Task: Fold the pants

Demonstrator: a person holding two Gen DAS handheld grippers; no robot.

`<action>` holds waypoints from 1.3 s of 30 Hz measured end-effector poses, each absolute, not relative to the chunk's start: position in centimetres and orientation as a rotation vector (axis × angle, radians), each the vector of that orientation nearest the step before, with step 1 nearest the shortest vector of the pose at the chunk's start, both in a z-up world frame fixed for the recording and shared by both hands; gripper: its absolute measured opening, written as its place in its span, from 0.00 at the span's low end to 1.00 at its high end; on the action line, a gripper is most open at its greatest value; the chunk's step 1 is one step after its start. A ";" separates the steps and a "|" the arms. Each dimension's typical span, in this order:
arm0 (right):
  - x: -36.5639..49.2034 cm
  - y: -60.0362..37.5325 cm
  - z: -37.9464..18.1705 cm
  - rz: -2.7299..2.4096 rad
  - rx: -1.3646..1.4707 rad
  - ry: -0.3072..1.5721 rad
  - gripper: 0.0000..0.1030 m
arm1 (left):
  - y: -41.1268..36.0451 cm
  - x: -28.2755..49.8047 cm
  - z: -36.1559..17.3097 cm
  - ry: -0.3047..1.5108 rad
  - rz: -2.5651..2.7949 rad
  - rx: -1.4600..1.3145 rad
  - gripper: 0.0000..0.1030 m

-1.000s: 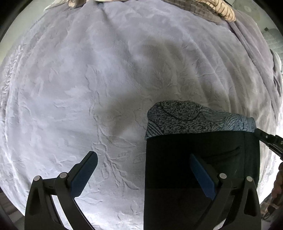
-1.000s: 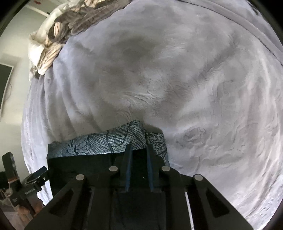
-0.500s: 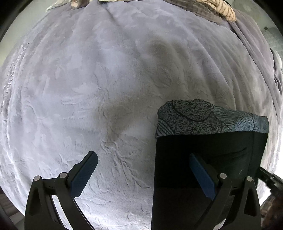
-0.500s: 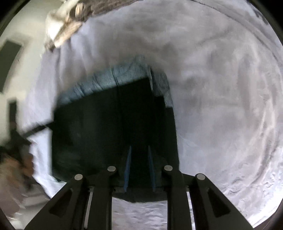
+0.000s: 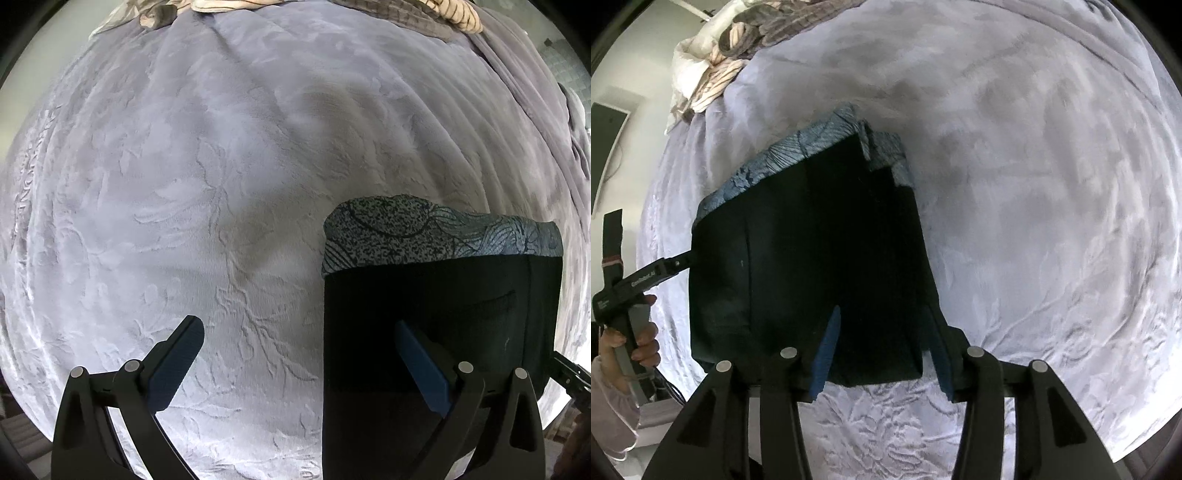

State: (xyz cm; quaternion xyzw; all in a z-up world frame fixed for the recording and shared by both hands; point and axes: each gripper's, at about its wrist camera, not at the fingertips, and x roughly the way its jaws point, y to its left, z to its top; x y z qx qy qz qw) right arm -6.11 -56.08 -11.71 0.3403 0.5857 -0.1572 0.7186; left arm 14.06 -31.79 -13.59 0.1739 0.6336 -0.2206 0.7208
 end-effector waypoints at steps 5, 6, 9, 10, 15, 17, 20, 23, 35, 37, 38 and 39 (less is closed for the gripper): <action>-6.5 -56.4 -12.0 -0.356 0.774 1.289 0.59 | -31.3 12.8 -13.0 1.417 -0.517 0.377 1.00; -6.6 -56.4 -12.1 -0.356 0.775 1.290 0.61 | -31.3 12.6 -13.0 1.421 -0.522 0.376 1.00; -6.7 -56.4 -12.2 -0.350 0.777 1.291 0.64 | -30.6 11.9 -13.0 1.444 -0.566 0.354 1.00; -6.8 -56.5 -12.2 -0.349 0.781 1.290 0.65 | -30.4 11.6 -13.1 1.470 -0.600 0.333 1.00; -7.0 -57.1 -12.9 -0.328 0.835 1.277 0.66 | -30.7 9.5 -13.6 1.520 -0.732 0.350 1.00; -7.0 -57.4 -13.1 -0.311 0.852 1.274 0.66 | -31.0 9.0 -13.7 1.530 -0.772 0.342 1.00; -6.5 -58.2 -13.4 -0.261 0.871 1.271 0.66 | -31.9 8.8 -13.7 1.558 -0.831 0.286 1.00; -5.6 -59.2 -14.2 -0.216 0.900 1.278 0.70 | -32.7 9.0 -14.5 1.579 -0.850 0.241 1.00; -3.3 -62.1 -18.7 -0.032 1.118 1.198 0.72 | -33.3 10.5 -17.3 1.591 -0.853 0.168 1.00; -3.2 -62.3 -19.2 -0.023 1.159 1.180 0.72 | -33.2 10.5 -17.4 1.585 -0.849 0.163 1.00; -3.2 -62.5 -19.6 -0.024 1.187 1.171 0.72 | -33.2 10.4 -17.4 1.578 -0.847 0.162 1.00; -3.3 -62.6 -20.0 -0.026 1.221 1.159 0.72 | -33.3 10.3 -17.5 1.577 -0.844 0.162 1.00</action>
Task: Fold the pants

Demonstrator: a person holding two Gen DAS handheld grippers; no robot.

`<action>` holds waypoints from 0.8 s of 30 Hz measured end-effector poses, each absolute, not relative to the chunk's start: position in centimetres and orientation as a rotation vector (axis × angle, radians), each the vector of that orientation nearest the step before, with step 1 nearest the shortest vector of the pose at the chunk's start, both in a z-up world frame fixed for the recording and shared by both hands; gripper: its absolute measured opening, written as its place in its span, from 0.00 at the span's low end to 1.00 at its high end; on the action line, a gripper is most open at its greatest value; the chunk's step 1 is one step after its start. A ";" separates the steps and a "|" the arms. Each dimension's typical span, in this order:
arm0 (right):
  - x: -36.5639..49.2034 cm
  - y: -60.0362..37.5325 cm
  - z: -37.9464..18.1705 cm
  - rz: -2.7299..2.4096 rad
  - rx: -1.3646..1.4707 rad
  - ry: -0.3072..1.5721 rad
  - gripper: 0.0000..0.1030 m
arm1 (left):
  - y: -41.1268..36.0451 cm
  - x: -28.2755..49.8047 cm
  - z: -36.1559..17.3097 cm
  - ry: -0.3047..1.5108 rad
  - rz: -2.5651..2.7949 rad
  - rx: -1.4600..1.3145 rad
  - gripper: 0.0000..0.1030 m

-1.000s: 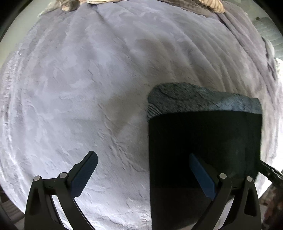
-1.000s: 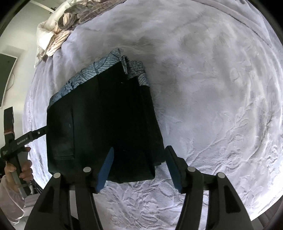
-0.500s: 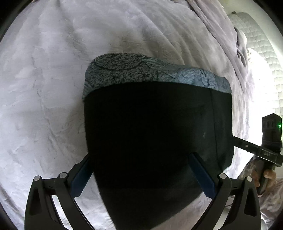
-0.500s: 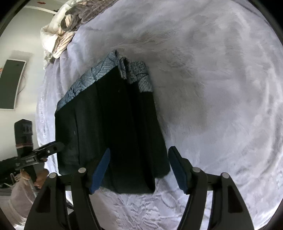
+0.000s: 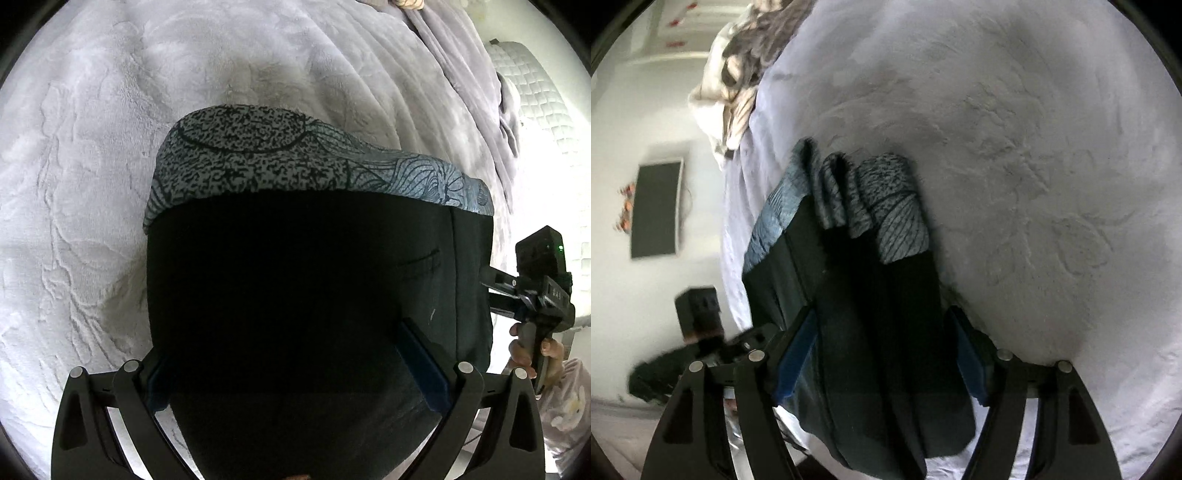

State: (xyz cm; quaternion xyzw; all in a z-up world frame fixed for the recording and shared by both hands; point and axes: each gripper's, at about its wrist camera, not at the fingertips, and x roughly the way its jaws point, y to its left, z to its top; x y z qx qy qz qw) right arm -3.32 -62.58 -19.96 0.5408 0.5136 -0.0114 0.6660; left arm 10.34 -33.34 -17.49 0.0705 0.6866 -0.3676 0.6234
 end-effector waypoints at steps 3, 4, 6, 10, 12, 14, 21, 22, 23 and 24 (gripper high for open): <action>-3.7 -62.6 -20.5 -0.035 1.303 1.141 0.64 | -34.3 10.0 -17.3 1.575 -0.828 0.156 0.96; -3.8 -62.4 -20.2 -0.032 1.305 1.136 0.58 | -34.3 9.8 -16.8 1.567 -0.834 0.150 0.88; -4.0 -61.9 -19.2 -0.026 1.294 1.125 0.49 | -34.3 9.5 -15.7 1.544 -0.841 0.148 0.78; -4.4 -61.2 -17.1 -0.008 1.286 1.092 0.42 | -33.5 9.2 -13.9 1.523 -0.852 0.134 0.62; -4.5 -60.7 -16.0 -0.006 1.281 1.079 0.42 | -32.8 9.2 -13.1 1.526 -0.861 0.114 0.59; -4.6 -60.3 -14.9 0.003 1.288 1.060 0.41 | -31.9 9.0 -11.8 1.517 -0.872 0.121 0.58; -4.6 -55.5 -11.5 0.052 1.296 1.057 0.41 | -27.1 8.9 -8.5 1.502 -0.859 0.131 0.58; -4.6 -54.6 -11.3 0.056 1.303 1.053 0.41 | -25.9 8.9 -8.0 1.500 -0.851 0.136 0.58; -4.5 -53.6 -11.1 0.059 1.311 1.051 0.41 | -25.2 8.8 -7.7 1.497 -0.846 0.144 0.58; -4.5 -52.5 -10.9 0.063 1.317 1.051 0.41 | -24.5 8.8 -7.5 1.495 -0.839 0.153 0.58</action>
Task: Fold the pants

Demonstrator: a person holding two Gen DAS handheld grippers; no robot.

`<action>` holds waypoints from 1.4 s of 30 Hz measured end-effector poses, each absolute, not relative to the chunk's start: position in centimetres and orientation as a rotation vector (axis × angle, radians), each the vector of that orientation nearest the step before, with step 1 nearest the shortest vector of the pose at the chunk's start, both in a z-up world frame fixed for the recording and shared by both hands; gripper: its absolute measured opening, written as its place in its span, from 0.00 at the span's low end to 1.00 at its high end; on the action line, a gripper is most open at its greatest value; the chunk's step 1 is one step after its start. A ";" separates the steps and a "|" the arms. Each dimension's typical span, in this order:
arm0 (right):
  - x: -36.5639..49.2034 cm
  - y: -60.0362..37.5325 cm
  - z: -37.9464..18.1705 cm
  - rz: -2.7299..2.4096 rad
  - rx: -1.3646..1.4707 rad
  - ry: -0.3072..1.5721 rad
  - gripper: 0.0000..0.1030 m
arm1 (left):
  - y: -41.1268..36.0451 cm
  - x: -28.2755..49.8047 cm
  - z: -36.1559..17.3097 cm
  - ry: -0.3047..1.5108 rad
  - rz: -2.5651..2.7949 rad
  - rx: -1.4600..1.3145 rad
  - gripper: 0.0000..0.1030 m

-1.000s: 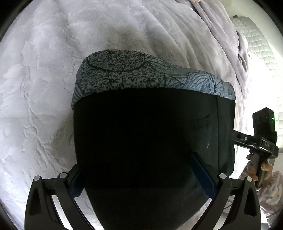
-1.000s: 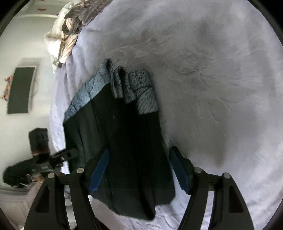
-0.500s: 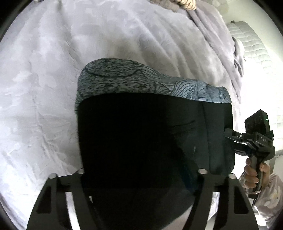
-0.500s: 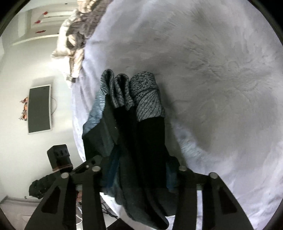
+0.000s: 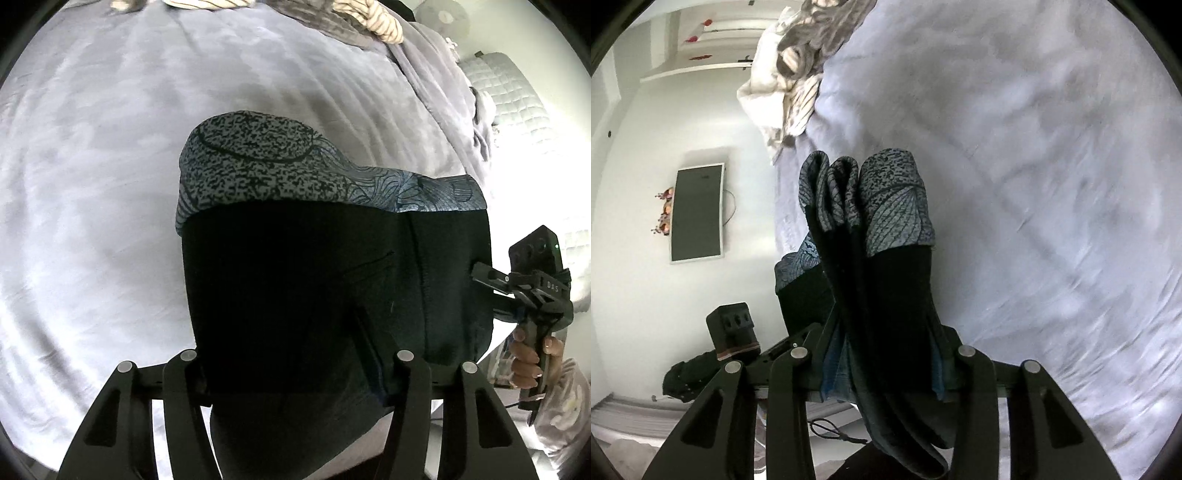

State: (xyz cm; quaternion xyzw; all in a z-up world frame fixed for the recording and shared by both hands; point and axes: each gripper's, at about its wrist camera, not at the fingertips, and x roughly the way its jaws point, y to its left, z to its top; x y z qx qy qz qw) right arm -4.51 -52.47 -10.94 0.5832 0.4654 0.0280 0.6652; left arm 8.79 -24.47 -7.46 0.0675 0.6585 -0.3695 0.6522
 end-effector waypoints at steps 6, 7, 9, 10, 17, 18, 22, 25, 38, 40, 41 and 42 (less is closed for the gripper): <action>-4.1 -46.3 -11.9 0.075 1.382 1.065 0.41 | -19.2 8.9 -6.9 1.518 -0.775 0.187 0.58; -4.1 -45.5 -12.1 0.072 1.386 1.073 0.41 | -18.5 8.9 -7.1 1.528 -0.763 0.188 0.58; -3.7 -43.7 -12.5 0.060 1.382 1.097 0.41 | -17.1 9.0 -7.6 1.543 -0.750 0.193 0.58; -3.6 -43.1 -12.6 0.053 1.378 1.105 0.41 | -16.4 9.0 -8.0 1.554 -0.742 0.192 0.58; -2.4 -40.7 -13.7 -0.045 1.227 1.221 0.41 | -14.3 8.9 -11.4 1.593 -0.712 0.184 0.59; -2.2 -40.4 -13.9 -0.061 1.198 1.235 0.42 | -13.9 8.9 -11.7 1.588 -0.712 0.190 0.61; -1.9 -40.7 -15.0 -0.141 1.172 1.265 0.50 | -13.8 9.5 -12.9 1.580 -0.686 0.190 0.81; -2.1 -40.5 -15.3 -0.177 1.122 1.320 0.57 | -13.4 9.8 -13.4 1.600 -0.638 0.207 0.93; -3.0 -40.2 -10.4 -0.252 0.841 1.381 0.34 | -11.3 8.9 -7.0 1.388 -0.497 0.282 0.93; -2.3 -39.9 -9.6 -0.239 0.790 1.361 0.31 | -11.8 8.6 -6.2 1.366 -0.547 0.260 0.93; -1.7 -39.5 -9.0 -0.231 0.759 1.351 0.31 | -12.4 8.2 -6.2 1.361 -0.582 0.263 0.93; -1.1 -39.1 -8.7 -0.220 0.726 1.345 0.31 | -13.0 8.0 -6.3 1.363 -0.601 0.274 0.93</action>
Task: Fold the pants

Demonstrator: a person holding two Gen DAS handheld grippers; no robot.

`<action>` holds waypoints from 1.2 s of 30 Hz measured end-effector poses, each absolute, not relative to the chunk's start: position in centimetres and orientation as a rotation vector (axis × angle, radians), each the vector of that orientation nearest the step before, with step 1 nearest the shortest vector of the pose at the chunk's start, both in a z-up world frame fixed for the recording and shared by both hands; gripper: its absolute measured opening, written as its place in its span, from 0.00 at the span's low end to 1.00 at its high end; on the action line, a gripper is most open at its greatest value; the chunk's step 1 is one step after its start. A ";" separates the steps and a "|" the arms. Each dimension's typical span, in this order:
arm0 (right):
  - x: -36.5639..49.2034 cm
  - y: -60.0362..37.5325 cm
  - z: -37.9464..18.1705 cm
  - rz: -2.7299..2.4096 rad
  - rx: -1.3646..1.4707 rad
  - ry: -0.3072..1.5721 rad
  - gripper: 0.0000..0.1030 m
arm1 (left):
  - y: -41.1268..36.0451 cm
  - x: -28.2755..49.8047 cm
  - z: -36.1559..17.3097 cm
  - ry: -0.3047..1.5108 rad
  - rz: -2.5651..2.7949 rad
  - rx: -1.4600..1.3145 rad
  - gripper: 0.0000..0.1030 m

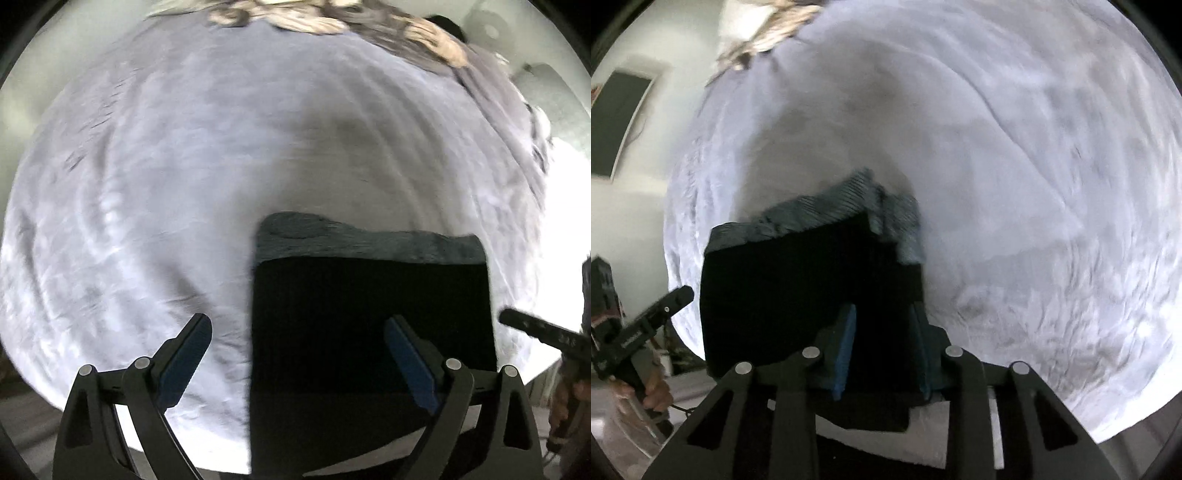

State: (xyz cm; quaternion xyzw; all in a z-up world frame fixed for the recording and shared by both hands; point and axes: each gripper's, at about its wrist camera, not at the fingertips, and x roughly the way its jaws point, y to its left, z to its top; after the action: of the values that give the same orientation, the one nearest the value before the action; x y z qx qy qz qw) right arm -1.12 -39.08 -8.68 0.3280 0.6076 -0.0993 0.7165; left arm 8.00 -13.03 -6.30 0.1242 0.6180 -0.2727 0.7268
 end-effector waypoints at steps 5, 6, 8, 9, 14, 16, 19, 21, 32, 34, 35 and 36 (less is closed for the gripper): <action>1.3 -36.8 -10.2 -0.196 0.599 1.426 0.31 | -14.7 7.4 -10.0 1.421 -0.581 0.345 0.93; 1.4 -36.6 -10.6 -0.199 0.581 1.442 0.31 | -14.5 7.4 -10.8 1.446 -0.561 0.350 0.93; 1.2 -36.8 -11.7 -0.224 0.558 1.479 0.31 | -13.5 7.7 -12.1 1.507 -0.549 0.295 0.93; 0.9 -37.1 -12.0 -0.223 0.585 1.479 0.31 | -13.3 7.7 -12.2 1.517 -0.546 0.276 0.93; -0.3 -38.5 -11.3 -0.239 0.681 1.455 0.30 | -13.2 7.0 -11.2 1.478 -0.521 0.331 0.93; -0.6 -38.4 -10.8 -0.249 0.663 1.465 0.32 | -13.5 6.7 -10.7 1.454 -0.512 0.374 0.93; -0.9 -38.2 -10.0 -0.257 0.663 1.462 0.36 | -13.8 6.4 -9.7 1.425 -0.506 0.402 0.93; -1.5 -38.4 -9.3 -0.268 0.655 1.456 0.45 | -14.0 6.2 -9.0 1.416 -0.505 0.405 0.93; -0.7 -36.4 -6.3 -0.301 0.601 1.450 0.72 | -15.6 4.5 -6.5 1.389 -0.459 0.439 0.93; -0.3 -35.7 -5.9 -0.304 0.571 1.458 0.76 | -15.6 4.3 -5.9 1.383 -0.458 0.444 0.93; -0.1 -35.5 -5.6 -0.302 0.556 1.459 0.76 | -15.8 4.2 -5.6 1.378 -0.455 0.446 0.93; 0.1 -35.1 -5.4 -0.301 0.540 1.461 0.77 | -16.0 4.3 -5.5 1.374 -0.453 0.448 0.93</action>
State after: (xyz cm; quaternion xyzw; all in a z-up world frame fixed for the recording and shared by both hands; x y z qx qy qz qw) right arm 0.10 -35.14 -5.43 0.2424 0.6563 -0.1350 0.7016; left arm 4.26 -16.02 -5.51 0.2031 0.6232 -0.2053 0.7268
